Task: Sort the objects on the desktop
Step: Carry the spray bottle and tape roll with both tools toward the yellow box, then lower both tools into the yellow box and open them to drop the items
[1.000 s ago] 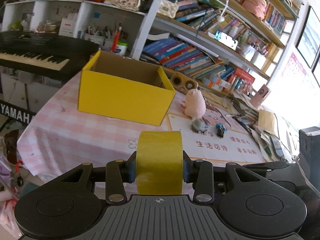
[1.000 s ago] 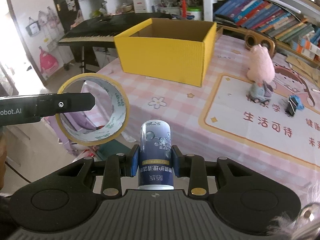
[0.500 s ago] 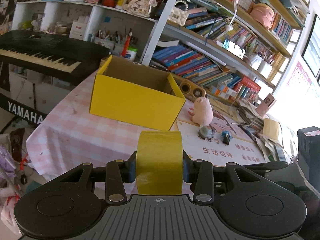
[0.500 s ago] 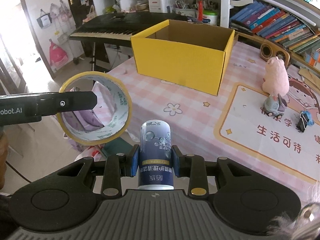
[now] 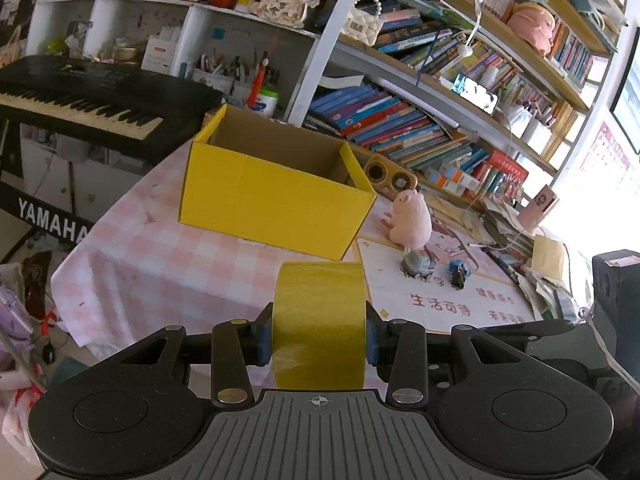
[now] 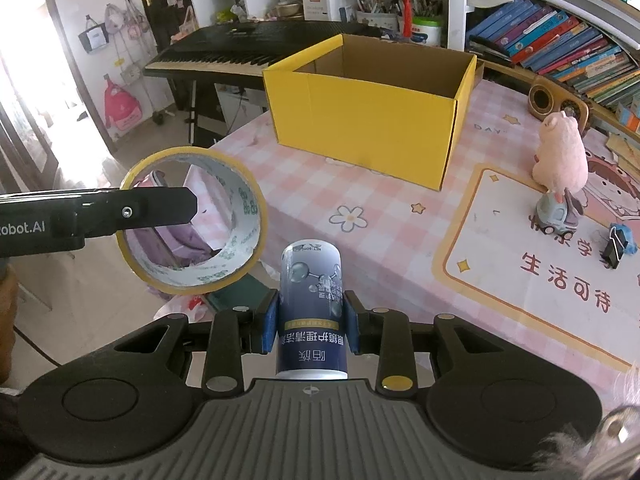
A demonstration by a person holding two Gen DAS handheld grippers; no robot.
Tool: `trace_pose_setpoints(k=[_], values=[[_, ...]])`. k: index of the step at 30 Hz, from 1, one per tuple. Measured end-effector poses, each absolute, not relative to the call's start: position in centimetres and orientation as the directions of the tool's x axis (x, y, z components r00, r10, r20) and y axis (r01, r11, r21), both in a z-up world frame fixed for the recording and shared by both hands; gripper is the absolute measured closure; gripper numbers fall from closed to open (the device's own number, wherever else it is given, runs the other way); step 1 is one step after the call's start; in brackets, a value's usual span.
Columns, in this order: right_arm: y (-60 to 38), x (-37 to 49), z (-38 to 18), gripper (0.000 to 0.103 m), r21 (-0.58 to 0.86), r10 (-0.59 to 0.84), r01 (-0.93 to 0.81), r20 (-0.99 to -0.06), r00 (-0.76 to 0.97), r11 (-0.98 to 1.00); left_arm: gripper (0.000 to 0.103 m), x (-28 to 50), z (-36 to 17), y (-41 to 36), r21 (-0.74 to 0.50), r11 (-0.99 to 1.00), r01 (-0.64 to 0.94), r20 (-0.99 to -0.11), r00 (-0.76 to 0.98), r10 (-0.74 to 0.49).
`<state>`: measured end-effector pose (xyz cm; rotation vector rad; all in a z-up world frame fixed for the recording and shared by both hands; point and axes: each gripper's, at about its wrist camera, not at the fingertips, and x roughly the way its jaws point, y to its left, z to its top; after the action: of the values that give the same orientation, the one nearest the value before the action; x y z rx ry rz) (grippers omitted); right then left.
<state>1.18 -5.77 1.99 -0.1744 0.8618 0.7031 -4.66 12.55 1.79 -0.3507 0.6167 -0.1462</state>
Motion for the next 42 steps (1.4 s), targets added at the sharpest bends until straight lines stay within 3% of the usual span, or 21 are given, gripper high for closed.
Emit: trace_pose_setpoints(k=[26,42], values=[[-5.3,10.0,2.2,0.073,0.193,0.542,-0.637,-0.733,0.412,0.746,0.063,3.4,2.8,12.6,-0.331,0.944,-0.016,-0.548,0.817,-0.178],[-3.7,20.4,7.6,0.073,0.205,0.653,-0.701,-0.603,0.459,0.683,0.063,12.2,7.7,13.3,-0.255,0.967,-0.005,-0.41,0.906,-0.103]])
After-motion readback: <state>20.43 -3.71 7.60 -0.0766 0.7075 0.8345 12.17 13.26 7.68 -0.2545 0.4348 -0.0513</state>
